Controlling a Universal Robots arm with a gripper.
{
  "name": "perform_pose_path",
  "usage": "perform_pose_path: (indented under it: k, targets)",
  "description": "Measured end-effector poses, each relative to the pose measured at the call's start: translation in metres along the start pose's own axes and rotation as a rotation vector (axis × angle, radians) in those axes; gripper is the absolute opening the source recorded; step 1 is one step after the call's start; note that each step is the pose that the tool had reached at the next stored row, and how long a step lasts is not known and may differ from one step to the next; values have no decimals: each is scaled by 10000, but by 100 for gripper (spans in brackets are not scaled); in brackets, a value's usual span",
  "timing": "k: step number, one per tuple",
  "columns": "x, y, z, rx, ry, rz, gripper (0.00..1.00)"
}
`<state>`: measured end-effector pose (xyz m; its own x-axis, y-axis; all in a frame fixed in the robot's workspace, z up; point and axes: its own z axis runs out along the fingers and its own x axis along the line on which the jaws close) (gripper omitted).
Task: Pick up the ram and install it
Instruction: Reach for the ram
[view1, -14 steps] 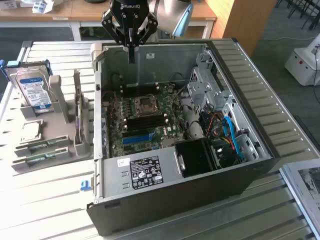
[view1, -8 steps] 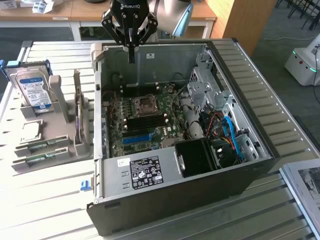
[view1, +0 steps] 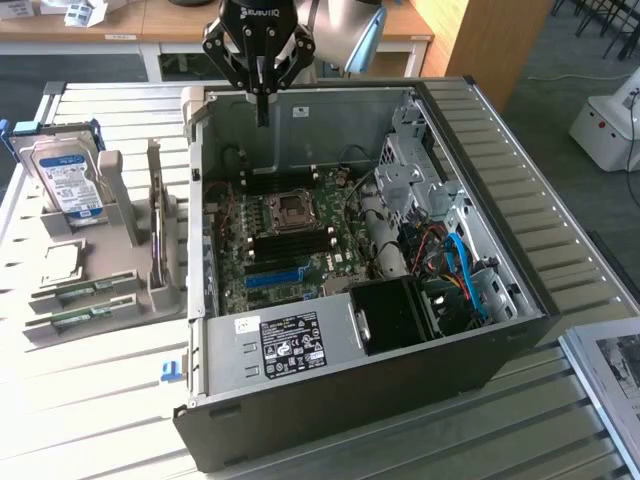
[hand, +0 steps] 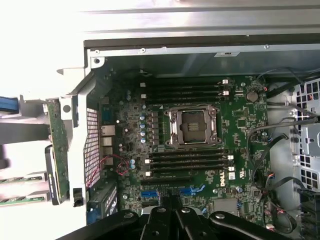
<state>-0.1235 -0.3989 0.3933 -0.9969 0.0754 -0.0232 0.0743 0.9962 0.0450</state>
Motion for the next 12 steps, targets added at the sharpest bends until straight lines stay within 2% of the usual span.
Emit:
perform_pose_path:
  k: [12]
  targets:
    - [286,-21,-6,-1,-1,-2,10]
